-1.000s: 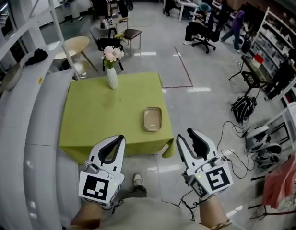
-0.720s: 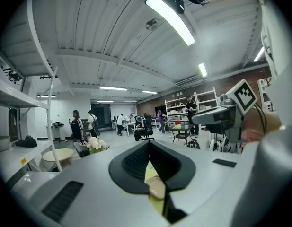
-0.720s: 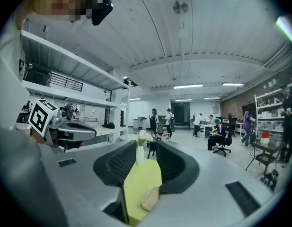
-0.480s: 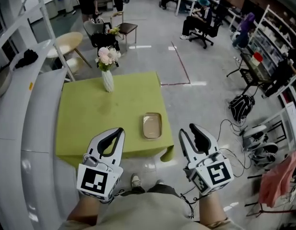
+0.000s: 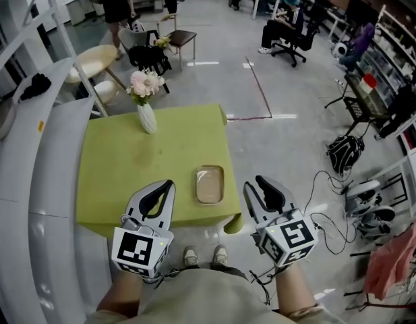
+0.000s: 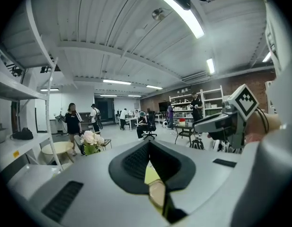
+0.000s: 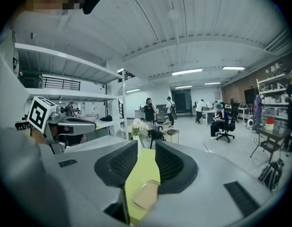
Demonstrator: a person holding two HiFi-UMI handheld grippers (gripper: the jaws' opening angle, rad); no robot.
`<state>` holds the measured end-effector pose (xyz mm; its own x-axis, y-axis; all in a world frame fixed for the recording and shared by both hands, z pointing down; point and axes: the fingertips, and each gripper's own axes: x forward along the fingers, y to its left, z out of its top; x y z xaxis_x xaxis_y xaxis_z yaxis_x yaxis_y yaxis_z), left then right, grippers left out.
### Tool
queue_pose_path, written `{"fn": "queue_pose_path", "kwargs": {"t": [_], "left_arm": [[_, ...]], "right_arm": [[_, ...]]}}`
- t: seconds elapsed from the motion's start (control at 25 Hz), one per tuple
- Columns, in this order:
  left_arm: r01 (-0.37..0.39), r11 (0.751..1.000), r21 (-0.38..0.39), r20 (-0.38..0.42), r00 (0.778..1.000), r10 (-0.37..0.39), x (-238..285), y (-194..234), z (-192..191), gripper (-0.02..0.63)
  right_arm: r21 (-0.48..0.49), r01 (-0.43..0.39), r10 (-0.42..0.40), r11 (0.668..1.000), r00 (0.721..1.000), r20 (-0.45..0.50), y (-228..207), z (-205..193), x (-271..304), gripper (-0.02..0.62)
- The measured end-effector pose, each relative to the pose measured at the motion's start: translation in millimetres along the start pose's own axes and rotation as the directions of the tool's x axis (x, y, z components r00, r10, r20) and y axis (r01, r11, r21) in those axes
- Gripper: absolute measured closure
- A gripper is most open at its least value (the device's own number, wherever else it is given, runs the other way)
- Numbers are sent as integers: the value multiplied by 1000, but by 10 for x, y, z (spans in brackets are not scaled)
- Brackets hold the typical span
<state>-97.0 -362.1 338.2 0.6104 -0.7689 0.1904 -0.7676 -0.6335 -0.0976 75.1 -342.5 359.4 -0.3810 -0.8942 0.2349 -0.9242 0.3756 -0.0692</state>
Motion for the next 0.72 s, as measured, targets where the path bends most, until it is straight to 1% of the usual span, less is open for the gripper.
{"fn": "queue_pose_path", "kwargs": {"t": [0.2, 0.36, 0.52, 0.72], "left_arm": [[-4, 1000, -6, -63, 998, 3, 311, 97, -254, 600], [6, 999, -39, -121, 993, -11, 561, 127, -541, 600], [15, 997, -71, -186, 982, -28, 761, 123, -864, 600], [30, 994, -108, -266, 962, -58, 956, 143, -1263, 600]], "right_arm": [[24, -15, 16, 1000, 997, -81, -151, -294, 337, 474], [68, -33, 44, 997, 987, -158, -244, -646, 588, 474], [106, -39, 65, 994, 967, -246, -317, -1067, 800, 474], [147, -34, 85, 988, 932, -353, -355, -1601, 1042, 474]]}}
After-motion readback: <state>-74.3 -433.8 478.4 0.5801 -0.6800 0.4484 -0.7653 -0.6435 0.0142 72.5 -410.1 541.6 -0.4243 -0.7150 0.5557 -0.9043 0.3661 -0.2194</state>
